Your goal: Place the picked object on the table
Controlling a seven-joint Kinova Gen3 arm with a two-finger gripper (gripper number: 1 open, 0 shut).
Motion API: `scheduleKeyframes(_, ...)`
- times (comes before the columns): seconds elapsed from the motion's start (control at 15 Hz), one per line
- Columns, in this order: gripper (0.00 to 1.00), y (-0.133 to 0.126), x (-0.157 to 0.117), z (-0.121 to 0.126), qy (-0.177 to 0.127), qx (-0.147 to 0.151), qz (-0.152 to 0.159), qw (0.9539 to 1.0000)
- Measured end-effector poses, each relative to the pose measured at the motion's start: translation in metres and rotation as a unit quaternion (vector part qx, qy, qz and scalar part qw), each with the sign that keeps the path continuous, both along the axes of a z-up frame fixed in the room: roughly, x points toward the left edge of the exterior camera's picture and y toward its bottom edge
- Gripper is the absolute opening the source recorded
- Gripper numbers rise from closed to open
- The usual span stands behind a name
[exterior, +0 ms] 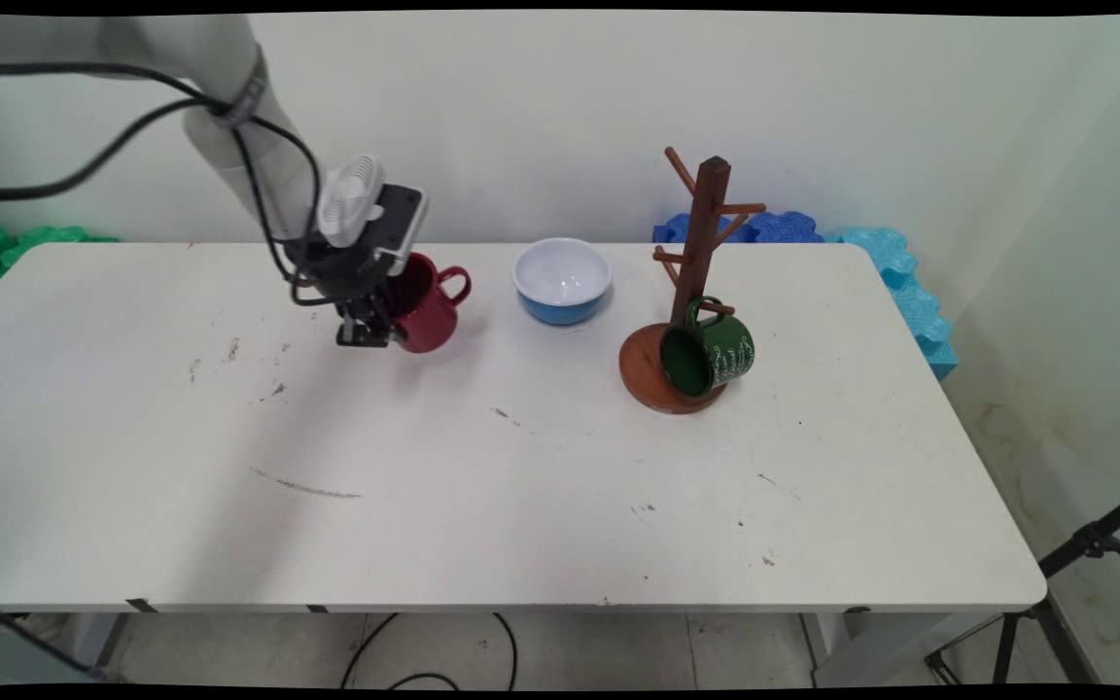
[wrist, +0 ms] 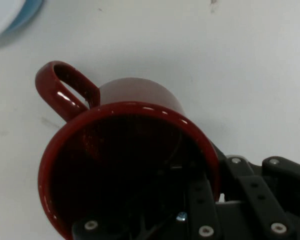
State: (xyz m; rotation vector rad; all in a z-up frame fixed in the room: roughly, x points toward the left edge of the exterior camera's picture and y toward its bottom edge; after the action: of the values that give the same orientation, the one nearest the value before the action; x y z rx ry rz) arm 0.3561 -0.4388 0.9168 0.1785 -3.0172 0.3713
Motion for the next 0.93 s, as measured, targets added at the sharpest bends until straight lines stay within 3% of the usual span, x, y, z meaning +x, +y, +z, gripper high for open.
scheduleKeyframes(0.93, 0.0, -0.042, -0.03, -0.037, 0.013, 0.056, 0.022, 0.9981)
